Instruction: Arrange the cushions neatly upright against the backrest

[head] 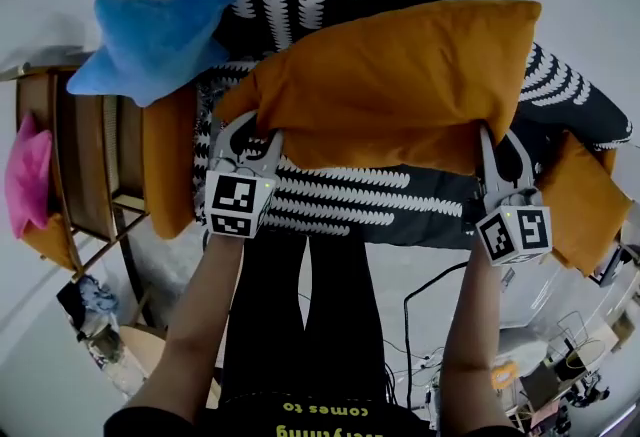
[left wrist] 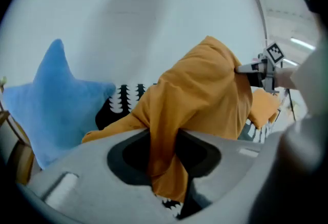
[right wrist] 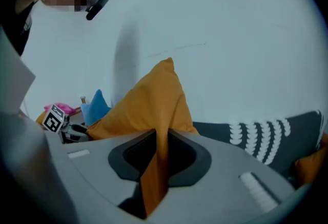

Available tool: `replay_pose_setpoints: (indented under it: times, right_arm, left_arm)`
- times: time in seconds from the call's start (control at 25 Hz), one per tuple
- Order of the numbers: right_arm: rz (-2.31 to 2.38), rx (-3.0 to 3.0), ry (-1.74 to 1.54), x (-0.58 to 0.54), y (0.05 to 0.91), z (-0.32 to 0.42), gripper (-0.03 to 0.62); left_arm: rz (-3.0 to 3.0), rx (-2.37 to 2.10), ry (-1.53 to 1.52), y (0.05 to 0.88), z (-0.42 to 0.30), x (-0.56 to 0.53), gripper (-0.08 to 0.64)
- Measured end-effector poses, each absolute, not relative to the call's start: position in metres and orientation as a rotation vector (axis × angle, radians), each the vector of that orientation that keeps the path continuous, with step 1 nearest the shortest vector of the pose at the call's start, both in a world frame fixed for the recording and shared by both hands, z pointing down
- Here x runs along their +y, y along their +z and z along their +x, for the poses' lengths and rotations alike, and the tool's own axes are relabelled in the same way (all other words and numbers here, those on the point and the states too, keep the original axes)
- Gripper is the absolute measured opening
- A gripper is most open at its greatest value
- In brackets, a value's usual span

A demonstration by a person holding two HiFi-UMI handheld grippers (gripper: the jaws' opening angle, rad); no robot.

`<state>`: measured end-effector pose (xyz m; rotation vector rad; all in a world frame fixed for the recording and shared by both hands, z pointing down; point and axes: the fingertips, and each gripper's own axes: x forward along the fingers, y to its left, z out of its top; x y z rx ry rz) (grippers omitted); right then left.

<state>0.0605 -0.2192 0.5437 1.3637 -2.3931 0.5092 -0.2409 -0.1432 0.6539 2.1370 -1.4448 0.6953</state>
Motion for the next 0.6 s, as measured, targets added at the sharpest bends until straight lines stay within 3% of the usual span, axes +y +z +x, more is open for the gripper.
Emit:
replay_pose_setpoints:
  times: [0.28, 0.6]
  right_arm:
    - [1.477, -2.333, 0.686, -0.187, 0.604, 0.061, 0.054]
    - [1.509, -2.155, 0.743, -0.197, 0.688, 0.078, 0.046]
  left_arm:
    - [2.248, -1.556, 0.85, 0.629, -0.269, -0.206, 0.137]
    - [2.298, -1.492, 0.941, 0.652, -0.251, -0.231, 0.137]
